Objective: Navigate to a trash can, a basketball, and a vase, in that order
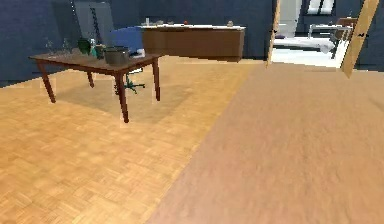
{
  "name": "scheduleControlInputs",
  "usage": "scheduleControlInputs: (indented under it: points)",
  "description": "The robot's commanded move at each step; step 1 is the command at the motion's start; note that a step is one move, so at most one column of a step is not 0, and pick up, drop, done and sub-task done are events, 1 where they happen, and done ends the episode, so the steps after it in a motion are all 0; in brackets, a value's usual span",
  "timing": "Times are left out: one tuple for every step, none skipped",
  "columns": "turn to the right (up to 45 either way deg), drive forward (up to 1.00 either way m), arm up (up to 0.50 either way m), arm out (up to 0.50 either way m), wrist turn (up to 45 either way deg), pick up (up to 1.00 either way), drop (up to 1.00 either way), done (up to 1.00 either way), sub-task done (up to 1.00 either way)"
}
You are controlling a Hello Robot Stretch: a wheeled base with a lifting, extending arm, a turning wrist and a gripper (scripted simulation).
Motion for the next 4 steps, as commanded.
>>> scheduleControlInputs:
  points:
    - [-45.0,0.0,0.0,0.0,0.0,0.0,0.0,0.0,0.0]
    - [-42.0,0.0,0.0,0.0,0.0,0.0,0.0,0.0,0.0]
    - [0.0,0.75,0.0,0.0,0.0,0.0,0.0,0.0,0.0]
    - [-45.0,0.0,0.0,0.0,0.0,0.0,0.0,0.0,0.0]
